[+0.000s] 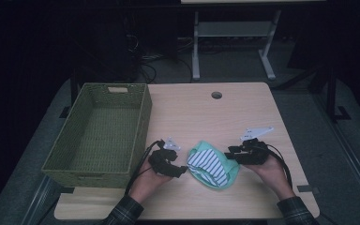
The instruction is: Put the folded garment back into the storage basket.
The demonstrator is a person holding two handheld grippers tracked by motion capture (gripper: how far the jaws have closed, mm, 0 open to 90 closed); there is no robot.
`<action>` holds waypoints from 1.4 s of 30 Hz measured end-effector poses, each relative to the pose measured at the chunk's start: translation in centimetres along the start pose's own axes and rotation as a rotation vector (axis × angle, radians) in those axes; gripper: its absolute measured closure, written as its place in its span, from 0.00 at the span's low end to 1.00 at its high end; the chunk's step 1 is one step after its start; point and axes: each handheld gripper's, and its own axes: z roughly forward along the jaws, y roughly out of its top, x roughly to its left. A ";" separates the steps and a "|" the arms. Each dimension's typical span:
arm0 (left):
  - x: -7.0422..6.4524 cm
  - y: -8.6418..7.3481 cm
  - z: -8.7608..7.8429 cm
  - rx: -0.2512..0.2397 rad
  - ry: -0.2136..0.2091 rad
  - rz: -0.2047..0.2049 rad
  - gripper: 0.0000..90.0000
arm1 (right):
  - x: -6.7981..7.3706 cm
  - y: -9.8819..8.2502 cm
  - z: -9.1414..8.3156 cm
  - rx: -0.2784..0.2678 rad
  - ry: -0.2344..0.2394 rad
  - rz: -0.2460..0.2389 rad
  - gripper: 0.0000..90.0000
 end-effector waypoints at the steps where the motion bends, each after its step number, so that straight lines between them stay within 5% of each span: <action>1: -0.3 0.0 0.0 -0.002 -0.004 0.005 0.40 | -0.1 -0.1 0.0 0.000 -0.008 -0.006 0.71; 9: -1.9 0.4 0.3 0.005 -0.038 0.049 0.40 | -1.1 -1.1 0.5 0.046 -0.043 0.019 0.97; 17: -3.2 0.8 0.4 -0.007 -0.053 0.075 0.39 | -0.8 -2.3 0.5 0.110 -0.036 0.010 0.99; 30: -3.4 1.3 1.1 0.012 -0.061 0.124 0.38 | 1.4 -2.9 0.3 0.111 0.014 -0.032 1.00; 34: -3.6 1.7 1.9 0.023 -0.065 0.140 0.37 | 1.3 -2.9 0.1 0.109 0.006 -0.016 0.95; 42: -3.6 1.7 3.7 0.093 -0.053 0.159 0.34 | 0.6 -3.0 -0.2 0.079 -0.054 0.013 0.69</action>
